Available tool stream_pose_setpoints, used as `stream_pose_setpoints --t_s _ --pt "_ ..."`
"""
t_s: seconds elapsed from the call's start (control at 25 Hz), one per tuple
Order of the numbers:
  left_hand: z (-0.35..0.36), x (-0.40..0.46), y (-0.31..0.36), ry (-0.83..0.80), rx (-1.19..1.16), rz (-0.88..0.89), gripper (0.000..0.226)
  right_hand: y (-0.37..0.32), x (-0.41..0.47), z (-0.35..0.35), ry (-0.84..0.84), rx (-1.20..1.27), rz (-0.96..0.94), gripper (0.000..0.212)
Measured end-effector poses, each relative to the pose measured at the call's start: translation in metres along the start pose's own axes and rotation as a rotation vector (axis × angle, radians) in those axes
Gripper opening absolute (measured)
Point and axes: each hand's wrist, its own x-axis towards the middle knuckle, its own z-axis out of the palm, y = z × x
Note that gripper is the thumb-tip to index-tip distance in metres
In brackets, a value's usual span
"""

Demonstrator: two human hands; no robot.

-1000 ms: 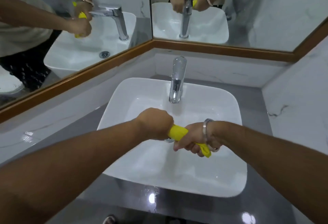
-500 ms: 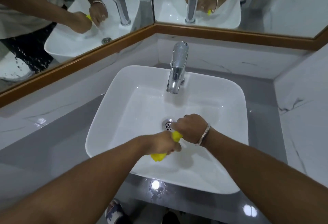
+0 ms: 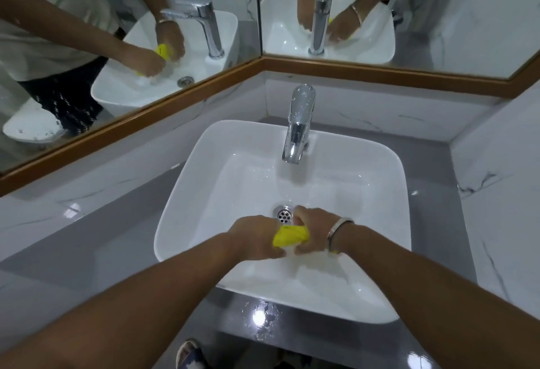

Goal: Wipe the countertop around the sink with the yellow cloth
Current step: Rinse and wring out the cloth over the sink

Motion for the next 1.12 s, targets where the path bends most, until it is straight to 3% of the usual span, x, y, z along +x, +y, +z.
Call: stream_pose_setpoints --t_s 0.12,0.28,0.44,0.64,0.76,0.88,0.96,1.12 --pt "-0.014 -0.016 -0.009 0.049 -0.039 0.108 0.046 -0.004 -0.021 -0.021 -0.086 0.008 0.019 0.046" --pt "-0.038 -0.034 -0.014 0.145 -0.066 0.216 0.042 -0.012 -0.040 -0.047 -0.015 0.134 -0.031 0.015" --pt "-0.060 -0.044 -0.020 0.092 -0.326 0.238 0.026 -0.025 -0.045 -0.058 0.048 0.066 0.042 0.024" --pt "-0.093 -0.055 -0.042 0.264 -0.076 0.357 0.025 -0.066 -0.056 -0.062 0.254 0.176 0.145 0.024" --pt "-0.108 -0.063 -0.059 0.271 -0.046 0.446 0.028 -0.091 -0.066 -0.064 0.267 0.219 0.204 0.026" --pt "-0.125 -0.071 -0.073 0.205 -0.131 0.565 0.037 -0.123 -0.083 -0.057 0.331 0.465 0.264 0.041" --pt "-0.138 -0.073 -0.076 0.167 -0.178 0.623 0.039 -0.143 -0.094 -0.046 0.469 0.690 0.309 0.056" --pt "-0.153 -0.071 -0.062 0.120 -0.224 0.671 0.033 -0.167 -0.130 -0.015 0.660 1.367 0.222 0.087"
